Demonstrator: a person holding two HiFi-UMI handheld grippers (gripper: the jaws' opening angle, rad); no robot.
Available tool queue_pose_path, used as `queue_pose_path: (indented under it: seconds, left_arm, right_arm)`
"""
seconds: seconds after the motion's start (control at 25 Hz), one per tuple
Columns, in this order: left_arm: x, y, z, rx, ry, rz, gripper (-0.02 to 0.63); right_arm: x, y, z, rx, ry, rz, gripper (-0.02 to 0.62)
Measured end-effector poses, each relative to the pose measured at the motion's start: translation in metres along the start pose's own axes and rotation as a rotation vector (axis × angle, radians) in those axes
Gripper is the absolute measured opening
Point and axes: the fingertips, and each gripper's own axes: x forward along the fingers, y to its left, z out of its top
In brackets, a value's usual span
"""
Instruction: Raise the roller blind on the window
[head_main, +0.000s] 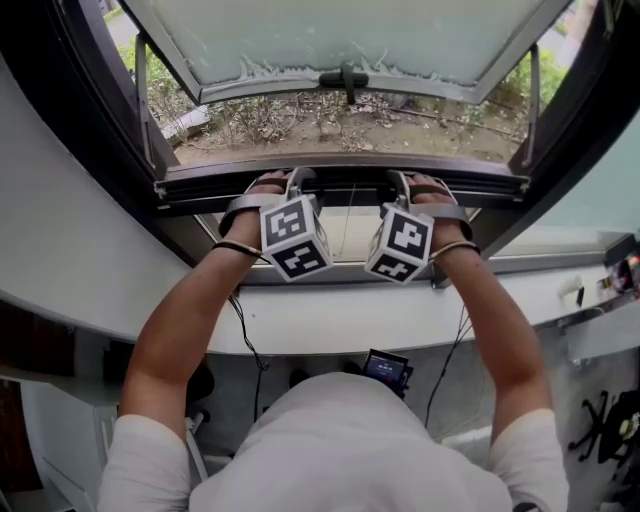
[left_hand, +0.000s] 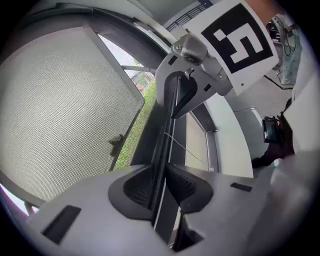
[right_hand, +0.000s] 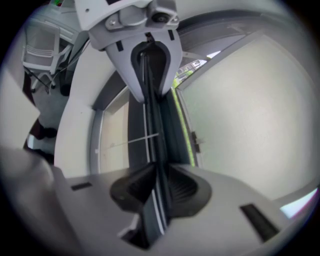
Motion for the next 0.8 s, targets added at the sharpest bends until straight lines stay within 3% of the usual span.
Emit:
queue_pose_path:
  seconds: [0.24, 0.8]
  left_arm:
    - [-0.025, 0.036, 0.020, -0.016, -0.060, 0.072, 0.086]
    - [-0.061, 0.083, 0.046, -0.024, -0.125, 0.143, 0.086]
  right_arm:
    - [-0.022, -0.044, 0.009, 0.057, -0.060, -0.114, 0.087]
    - [-0.054, -0.100, 0.022, 0.075, -0.111, -0.250, 0.086]
